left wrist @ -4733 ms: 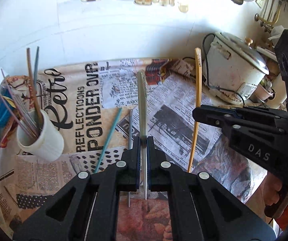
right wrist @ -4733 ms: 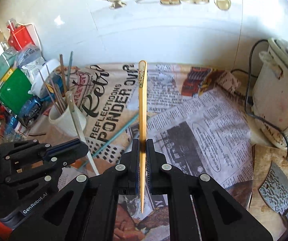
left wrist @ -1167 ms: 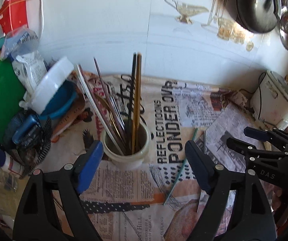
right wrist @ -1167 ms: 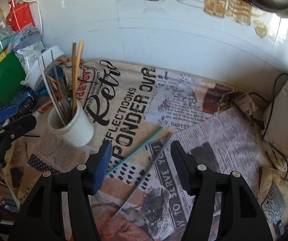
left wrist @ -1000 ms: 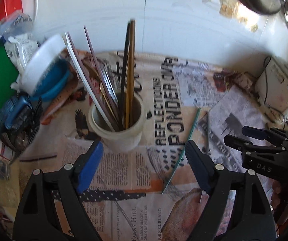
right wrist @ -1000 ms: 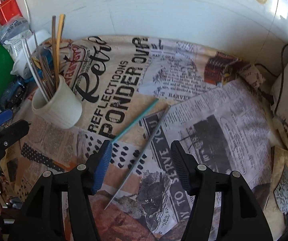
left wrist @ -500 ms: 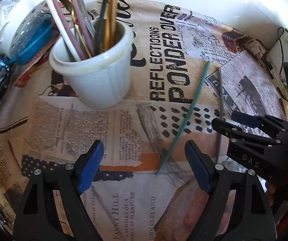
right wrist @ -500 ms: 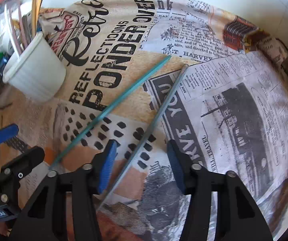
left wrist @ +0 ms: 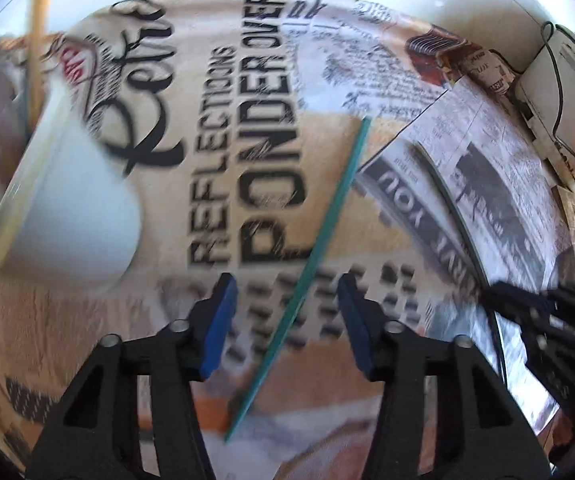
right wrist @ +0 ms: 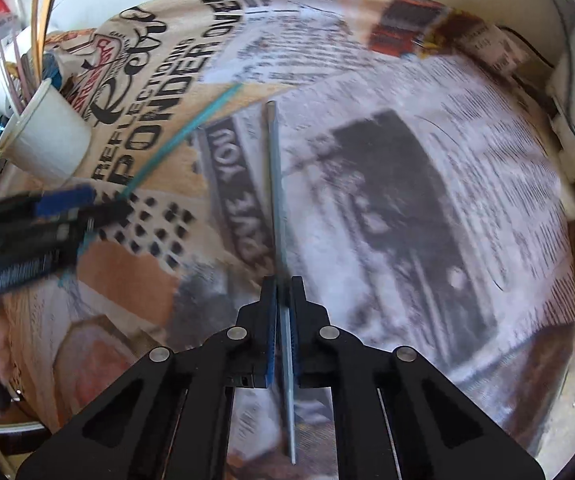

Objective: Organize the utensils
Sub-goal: 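Grasp the grey chopstick with the right tool while the left tool grasps the teal chopstick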

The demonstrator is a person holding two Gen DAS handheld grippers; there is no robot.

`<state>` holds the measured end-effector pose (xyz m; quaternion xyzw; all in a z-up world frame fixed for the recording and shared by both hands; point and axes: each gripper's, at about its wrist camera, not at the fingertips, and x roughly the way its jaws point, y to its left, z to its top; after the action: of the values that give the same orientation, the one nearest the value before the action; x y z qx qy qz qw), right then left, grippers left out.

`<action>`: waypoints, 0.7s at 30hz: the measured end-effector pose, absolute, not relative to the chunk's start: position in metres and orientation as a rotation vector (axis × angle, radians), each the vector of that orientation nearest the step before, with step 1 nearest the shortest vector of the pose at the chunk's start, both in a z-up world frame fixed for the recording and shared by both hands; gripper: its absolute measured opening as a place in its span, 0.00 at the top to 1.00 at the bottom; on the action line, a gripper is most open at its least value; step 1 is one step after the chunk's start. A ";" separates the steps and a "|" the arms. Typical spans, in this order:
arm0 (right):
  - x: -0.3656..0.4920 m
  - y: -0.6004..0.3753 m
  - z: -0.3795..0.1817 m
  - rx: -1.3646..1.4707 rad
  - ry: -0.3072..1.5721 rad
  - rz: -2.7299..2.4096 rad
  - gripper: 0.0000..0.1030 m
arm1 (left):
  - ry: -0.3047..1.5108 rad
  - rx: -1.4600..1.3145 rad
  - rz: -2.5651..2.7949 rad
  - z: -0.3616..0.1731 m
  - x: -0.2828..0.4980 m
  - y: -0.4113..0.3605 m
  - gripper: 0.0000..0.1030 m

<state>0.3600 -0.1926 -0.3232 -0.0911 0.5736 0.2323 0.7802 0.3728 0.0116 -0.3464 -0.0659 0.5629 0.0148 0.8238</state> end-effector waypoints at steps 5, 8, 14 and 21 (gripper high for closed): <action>0.359 -0.222 -0.322 -0.174 1.271 0.481 0.94 | 1.189 -0.115 -0.025 -0.348 0.396 -0.005 0.77; 0.362 -0.233 -0.323 -0.169 1.296 0.487 0.94 | 1.215 -0.145 -0.089 -0.349 0.402 -0.015 0.95; 0.373 -0.232 -0.322 -0.193 1.292 0.512 0.94 | 1.242 -0.130 -0.167 -0.351 0.393 -0.046 0.96; 0.399 -0.215 -0.323 -0.211 1.280 0.511 0.94 | 1.268 -0.132 -0.223 -0.352 0.376 -0.067 0.96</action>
<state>0.3991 -0.2148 -0.3233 -0.0972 0.5892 0.2354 0.7668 0.3761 -0.0674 -0.3523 -0.0616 0.5905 -0.1041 0.7979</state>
